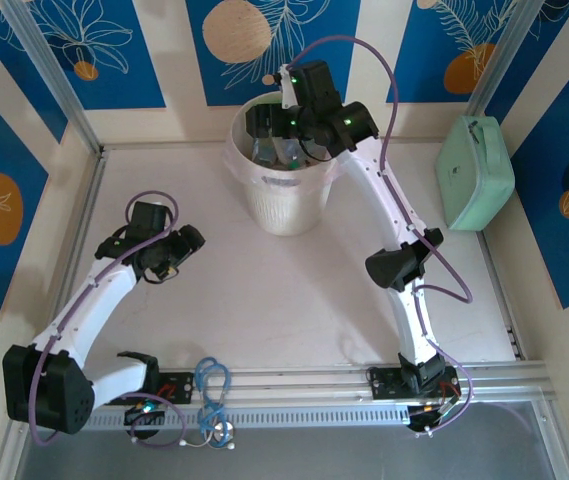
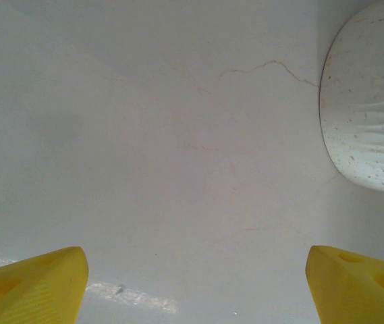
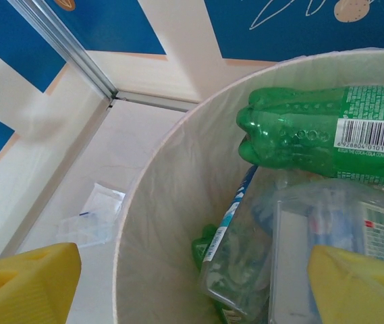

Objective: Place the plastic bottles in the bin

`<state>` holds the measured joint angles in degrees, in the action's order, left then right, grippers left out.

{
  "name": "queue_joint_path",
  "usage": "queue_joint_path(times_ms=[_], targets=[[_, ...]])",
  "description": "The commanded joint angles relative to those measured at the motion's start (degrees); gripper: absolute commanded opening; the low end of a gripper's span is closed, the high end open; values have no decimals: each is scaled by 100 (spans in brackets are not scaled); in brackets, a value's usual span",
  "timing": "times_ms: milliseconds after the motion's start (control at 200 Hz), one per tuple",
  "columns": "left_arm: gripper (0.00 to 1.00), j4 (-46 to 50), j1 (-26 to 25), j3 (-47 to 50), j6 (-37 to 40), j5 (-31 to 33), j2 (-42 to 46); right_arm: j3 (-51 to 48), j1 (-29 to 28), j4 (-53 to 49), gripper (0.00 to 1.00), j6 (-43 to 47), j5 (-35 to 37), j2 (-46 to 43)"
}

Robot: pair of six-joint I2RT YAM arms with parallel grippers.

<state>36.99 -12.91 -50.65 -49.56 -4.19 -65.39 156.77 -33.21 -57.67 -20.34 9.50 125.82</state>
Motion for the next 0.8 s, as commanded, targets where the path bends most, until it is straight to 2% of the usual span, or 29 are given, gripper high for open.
queue_joint_path(times_ms=[0, 160, 295, 430, 530, 545, 560, 590, 660, 695, 720, 730, 760, 795], targets=[[84, 105, -177, -363, 137, 270, 84, 166, -127, -171, 87, 20, 169, -440], [86, 242, -486, -881, 772, 866, 213, -269, -452, -312, 87, 45, 559, -1235], [89, -72, -614, -1316, 1366, 1014, 383, -1629, -842, -328, 88, -50, 1080, -2410], [91, -547, -661, -1614, 2107, 1350, 629, -4281, -1176, 121, 89, -528, 1637, -4079], [91, -1225, -670, -1365, 2699, 1931, 943, -6433, -1254, 470, 94, -1153, 2073, -5478], [93, -1342, -676, -1296, 2794, 2033, 981, -6729, -1242, 482, 95, -1264, 2147, -5672], [99, -1461, -671, -1214, 2888, 2122, 1016, -7020, -1234, 480, 97, -1371, 2207, -5865], [100, -1661, -673, -1061, 3072, 2394, 1047, -7570, -1204, 463, 100, -1573, 2271, -6229], [100, -2084, -673, -534, 3101, 3140, 944, -8895, -1051, 285, 99, -2795, 2603, -7030], [100, -2371, -670, -164, 3476, 3087, 899, -9553, -1000, 99, 96, -3652, 2907, -7494], [100, -2655, -676, 101, 3822, 2969, 900, -10107, -977, 75, 97, -3952, 3172, -7847], [100, -2794, -678, 212, 3928, 2926, 904, -10303, -970, 97, 100, -3980, 3247, -8008], [100, -3210, -675, 531, 4311, 2826, 930, -10887, -965, 266, 99, -3906, 3445, -8498], [100, -3590, -675, 849, 4527, 2921, 969, -11510, -952, 651, 99, -3444, 3477, -9116]])
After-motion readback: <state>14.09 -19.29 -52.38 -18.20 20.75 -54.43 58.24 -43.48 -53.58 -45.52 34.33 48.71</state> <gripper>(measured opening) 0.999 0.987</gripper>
